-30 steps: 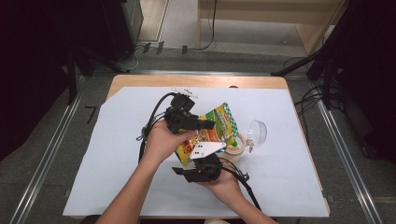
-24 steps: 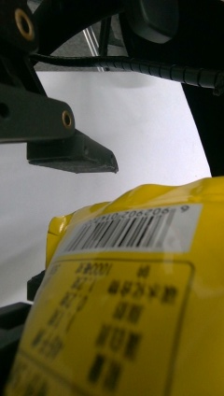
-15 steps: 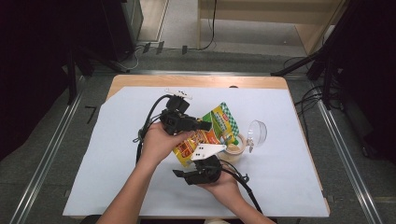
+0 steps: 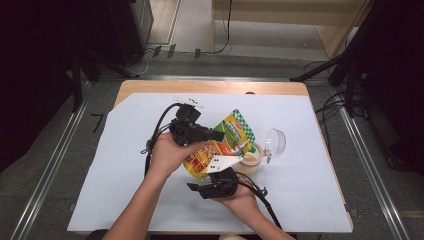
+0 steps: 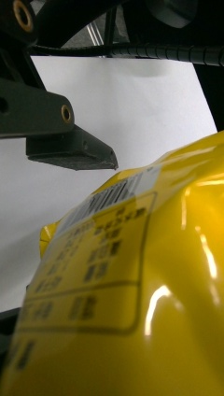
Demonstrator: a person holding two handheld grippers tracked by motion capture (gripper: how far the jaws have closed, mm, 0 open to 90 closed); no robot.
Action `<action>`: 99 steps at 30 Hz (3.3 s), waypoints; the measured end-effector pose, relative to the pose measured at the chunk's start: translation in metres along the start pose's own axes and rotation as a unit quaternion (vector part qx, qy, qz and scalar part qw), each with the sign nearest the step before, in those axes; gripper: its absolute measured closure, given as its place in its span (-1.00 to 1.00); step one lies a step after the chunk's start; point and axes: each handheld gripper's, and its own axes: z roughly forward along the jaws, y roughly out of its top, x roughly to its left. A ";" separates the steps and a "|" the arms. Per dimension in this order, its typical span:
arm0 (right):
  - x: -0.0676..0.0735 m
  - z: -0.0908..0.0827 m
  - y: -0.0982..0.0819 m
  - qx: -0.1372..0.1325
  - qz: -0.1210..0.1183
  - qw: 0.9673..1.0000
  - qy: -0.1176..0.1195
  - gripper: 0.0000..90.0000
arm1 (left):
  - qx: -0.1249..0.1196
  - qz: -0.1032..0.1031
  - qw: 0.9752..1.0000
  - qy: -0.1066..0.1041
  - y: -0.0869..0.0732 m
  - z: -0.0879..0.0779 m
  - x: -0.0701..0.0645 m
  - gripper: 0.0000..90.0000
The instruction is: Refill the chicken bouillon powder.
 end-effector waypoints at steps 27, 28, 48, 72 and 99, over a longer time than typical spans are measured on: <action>-0.010 -0.009 -0.003 -0.015 0.003 1.000 -0.022 -0.02 | -0.010 0.022 1.000 -0.010 -0.007 -0.029 0.005 0.97; -0.010 -0.010 -0.003 -0.017 0.003 1.000 -0.023 -0.02 | -0.014 0.020 1.000 -0.013 -0.007 -0.031 0.006 0.97; -0.012 -0.015 -0.002 -0.021 0.000 0.999 -0.029 -0.01 | -0.064 0.010 0.998 0.004 -0.010 -0.055 0.034 0.97; -0.011 -0.017 -0.003 -0.017 0.001 0.999 -0.027 -0.01 | -0.072 -0.017 0.997 0.029 -0.022 -0.030 0.086 0.97; -0.007 -0.022 -0.002 -0.023 -0.003 0.999 -0.026 0.00 | -0.083 -0.006 0.995 0.062 -0.057 -0.063 0.074 0.96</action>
